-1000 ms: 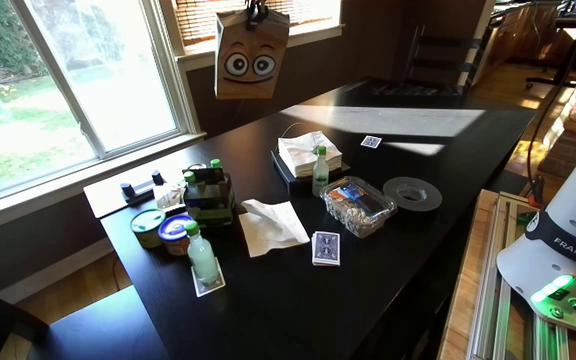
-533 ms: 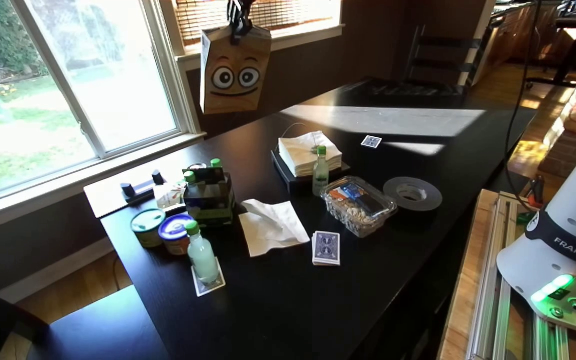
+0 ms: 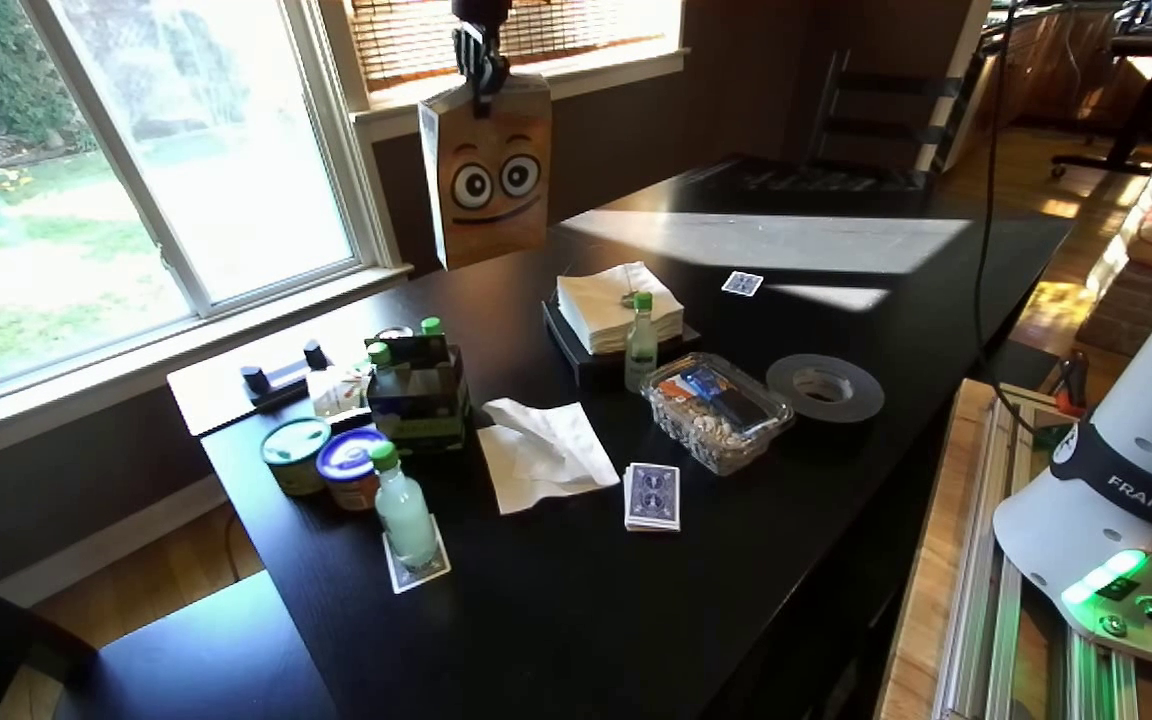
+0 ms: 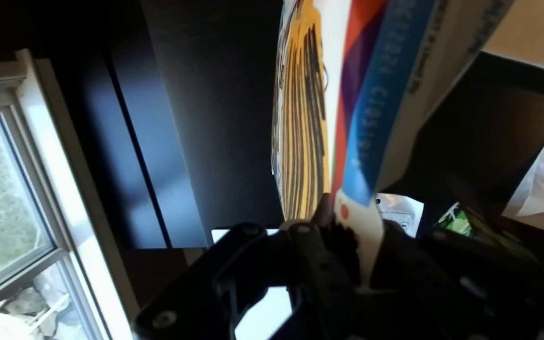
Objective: Move the brown box to the left
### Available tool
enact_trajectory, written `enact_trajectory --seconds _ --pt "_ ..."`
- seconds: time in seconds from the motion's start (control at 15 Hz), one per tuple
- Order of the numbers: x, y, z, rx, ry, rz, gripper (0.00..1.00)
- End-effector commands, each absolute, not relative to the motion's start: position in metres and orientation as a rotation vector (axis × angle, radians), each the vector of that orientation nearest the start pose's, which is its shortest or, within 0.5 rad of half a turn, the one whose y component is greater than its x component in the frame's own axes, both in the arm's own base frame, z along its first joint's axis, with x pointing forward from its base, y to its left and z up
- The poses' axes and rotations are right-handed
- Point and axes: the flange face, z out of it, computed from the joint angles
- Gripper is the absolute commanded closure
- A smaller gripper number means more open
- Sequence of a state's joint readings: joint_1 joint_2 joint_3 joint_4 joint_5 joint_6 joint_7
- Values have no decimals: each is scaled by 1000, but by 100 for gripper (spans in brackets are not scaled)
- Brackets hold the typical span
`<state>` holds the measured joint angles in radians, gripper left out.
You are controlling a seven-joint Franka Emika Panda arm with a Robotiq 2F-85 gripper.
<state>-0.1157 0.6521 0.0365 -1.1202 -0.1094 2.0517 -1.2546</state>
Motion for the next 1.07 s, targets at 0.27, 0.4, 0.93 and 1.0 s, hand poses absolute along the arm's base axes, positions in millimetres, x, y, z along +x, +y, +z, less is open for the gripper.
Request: enact_trajectory --seconds 0.27,0.4,0.93,1.0 --pt "798 -64 439 -2638 -2100 -274 98" --pt "801 -61 429 -2605 -2105 -244 98" --pt "801 -55 400 -2559 -2064 -102 98" --pt "802 -54 397 -2557 -2066 -108 98"
